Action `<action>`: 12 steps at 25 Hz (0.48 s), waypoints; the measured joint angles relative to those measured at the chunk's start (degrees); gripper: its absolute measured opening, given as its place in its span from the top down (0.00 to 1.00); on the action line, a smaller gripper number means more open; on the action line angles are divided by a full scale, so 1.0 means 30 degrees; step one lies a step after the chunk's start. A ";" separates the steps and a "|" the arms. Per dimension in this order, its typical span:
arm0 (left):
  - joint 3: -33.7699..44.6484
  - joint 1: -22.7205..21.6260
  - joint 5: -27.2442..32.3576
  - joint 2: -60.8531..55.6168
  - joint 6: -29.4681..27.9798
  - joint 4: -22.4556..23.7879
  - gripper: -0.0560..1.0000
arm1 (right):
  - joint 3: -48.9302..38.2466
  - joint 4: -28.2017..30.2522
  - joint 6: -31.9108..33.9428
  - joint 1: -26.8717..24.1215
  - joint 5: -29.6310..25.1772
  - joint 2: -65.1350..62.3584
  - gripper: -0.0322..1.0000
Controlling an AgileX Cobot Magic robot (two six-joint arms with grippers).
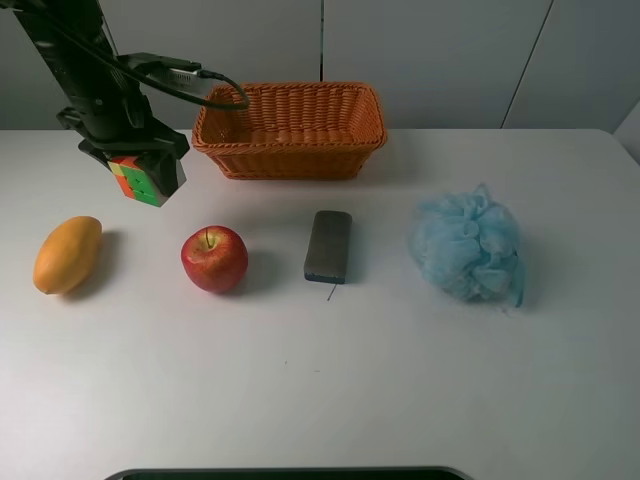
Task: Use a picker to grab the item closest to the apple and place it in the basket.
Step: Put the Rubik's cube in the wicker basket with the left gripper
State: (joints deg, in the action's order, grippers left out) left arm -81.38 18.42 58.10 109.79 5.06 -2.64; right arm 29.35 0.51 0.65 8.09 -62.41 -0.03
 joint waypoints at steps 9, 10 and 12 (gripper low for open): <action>-0.3828 0.0000 0.2695 -0.0515 -0.1029 -0.0471 0.42 | 0.0000 0.0000 0.0000 0.0000 0.0000 0.0000 0.29; -0.4577 0.0043 0.3007 -0.0219 -0.1098 -0.0518 0.42 | 0.0000 0.0000 0.0000 0.0000 0.0000 0.0000 0.29; -0.5972 0.0086 0.3610 0.0574 -0.1232 -0.0610 0.42 | 0.0000 0.0000 0.0000 0.0000 0.0000 0.0000 0.29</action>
State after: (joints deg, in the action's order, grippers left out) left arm -99.29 18.68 68.93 111.51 1.37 -4.47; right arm 29.35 0.51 0.65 8.09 -62.41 -0.03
